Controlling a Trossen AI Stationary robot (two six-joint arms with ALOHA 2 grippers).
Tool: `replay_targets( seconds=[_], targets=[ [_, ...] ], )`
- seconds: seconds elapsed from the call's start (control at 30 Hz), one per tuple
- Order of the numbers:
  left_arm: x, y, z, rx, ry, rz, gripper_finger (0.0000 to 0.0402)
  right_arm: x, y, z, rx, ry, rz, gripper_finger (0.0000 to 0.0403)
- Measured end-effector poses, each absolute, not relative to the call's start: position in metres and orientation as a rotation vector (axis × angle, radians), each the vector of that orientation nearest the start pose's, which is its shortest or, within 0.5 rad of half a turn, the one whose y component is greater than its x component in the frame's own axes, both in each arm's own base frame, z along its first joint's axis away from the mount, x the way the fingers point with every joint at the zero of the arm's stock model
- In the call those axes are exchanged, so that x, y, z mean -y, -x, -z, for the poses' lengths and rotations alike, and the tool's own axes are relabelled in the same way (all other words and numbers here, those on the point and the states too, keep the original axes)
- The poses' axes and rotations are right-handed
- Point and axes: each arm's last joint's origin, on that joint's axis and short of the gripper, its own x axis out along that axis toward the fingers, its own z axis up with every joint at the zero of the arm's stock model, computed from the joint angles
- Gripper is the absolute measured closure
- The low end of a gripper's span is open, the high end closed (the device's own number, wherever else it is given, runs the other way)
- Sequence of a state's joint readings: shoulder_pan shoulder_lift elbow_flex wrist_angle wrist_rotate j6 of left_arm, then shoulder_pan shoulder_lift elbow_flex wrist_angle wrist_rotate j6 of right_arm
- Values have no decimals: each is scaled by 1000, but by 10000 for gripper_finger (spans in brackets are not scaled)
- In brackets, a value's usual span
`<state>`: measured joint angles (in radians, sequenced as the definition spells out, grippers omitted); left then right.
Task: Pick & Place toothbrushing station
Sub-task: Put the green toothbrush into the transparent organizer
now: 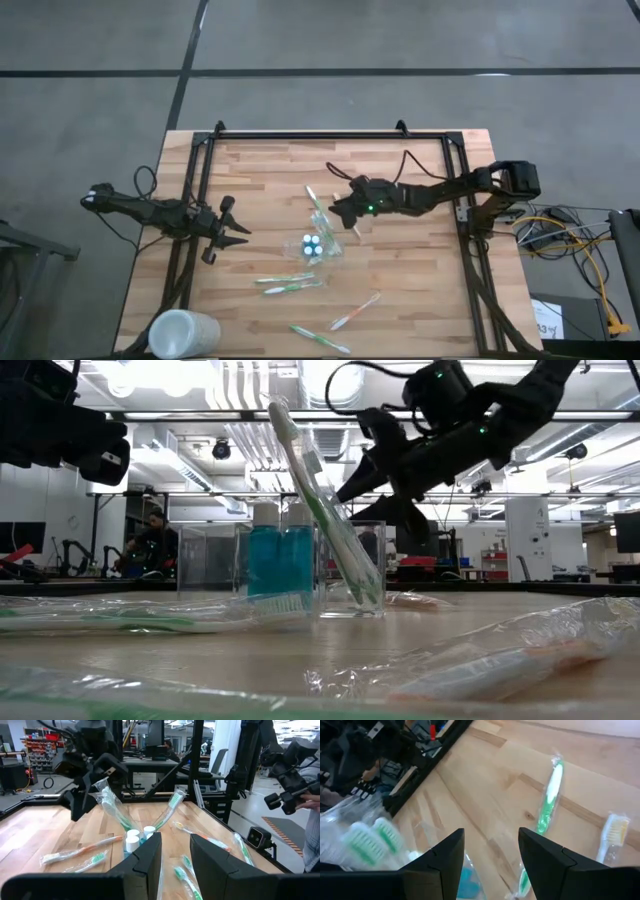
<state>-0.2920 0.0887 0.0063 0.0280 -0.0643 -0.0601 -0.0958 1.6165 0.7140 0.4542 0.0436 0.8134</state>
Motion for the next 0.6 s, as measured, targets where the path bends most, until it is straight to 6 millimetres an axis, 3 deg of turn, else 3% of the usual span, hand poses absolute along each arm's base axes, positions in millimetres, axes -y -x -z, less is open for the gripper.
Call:
replay_targets(
  seconds=[0.6],
  targets=[
    [28,-99,-161,-65,49,226,293,41,-337,-158,-620,-849,309,220]
  ],
)
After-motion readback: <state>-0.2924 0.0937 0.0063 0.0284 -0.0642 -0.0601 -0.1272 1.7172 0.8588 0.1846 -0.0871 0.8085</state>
